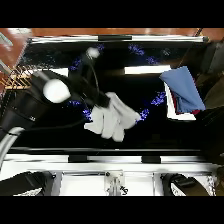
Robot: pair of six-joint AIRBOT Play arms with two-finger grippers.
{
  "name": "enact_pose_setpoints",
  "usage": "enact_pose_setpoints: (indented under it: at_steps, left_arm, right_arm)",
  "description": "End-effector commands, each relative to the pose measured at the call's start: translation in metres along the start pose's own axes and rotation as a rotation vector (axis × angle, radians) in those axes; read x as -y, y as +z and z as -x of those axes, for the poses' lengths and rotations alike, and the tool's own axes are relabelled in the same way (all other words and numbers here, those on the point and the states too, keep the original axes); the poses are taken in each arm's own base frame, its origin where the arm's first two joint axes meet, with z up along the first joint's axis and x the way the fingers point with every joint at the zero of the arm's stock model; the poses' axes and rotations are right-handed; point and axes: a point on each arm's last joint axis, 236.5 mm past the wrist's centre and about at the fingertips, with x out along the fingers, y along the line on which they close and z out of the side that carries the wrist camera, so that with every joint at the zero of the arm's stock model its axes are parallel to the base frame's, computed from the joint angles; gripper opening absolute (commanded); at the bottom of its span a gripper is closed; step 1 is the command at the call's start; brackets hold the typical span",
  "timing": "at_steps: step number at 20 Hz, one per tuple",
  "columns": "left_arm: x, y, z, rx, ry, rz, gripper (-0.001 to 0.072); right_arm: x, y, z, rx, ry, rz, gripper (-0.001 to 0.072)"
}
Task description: Fold the shirts.
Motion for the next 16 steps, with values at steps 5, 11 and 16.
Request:
enact_pose_setpoints:
  at_steps: [5,11,16]
  left_arm:
    - [-0.008,-0.047,-0.02,-0.16,-0.018,0.058,0.072]
    - [-0.109,-0.139,0.028,-0.423,0.075,0.239,0.072]
    - [-0.06,-0.226,-0.021,-0.497,-0.157,0.461,0.072]
  right_arm:
    - [0.03,-0.083,-0.043,-0.295,-0.132,-0.019,0.0598]
    - [-0.005,-0.165,-0.127,-0.574,0.005,-0.042,0.0599]
    - [-0.032,-0.222,-0.192,-0.793,0.104,-0.087,0.0599]
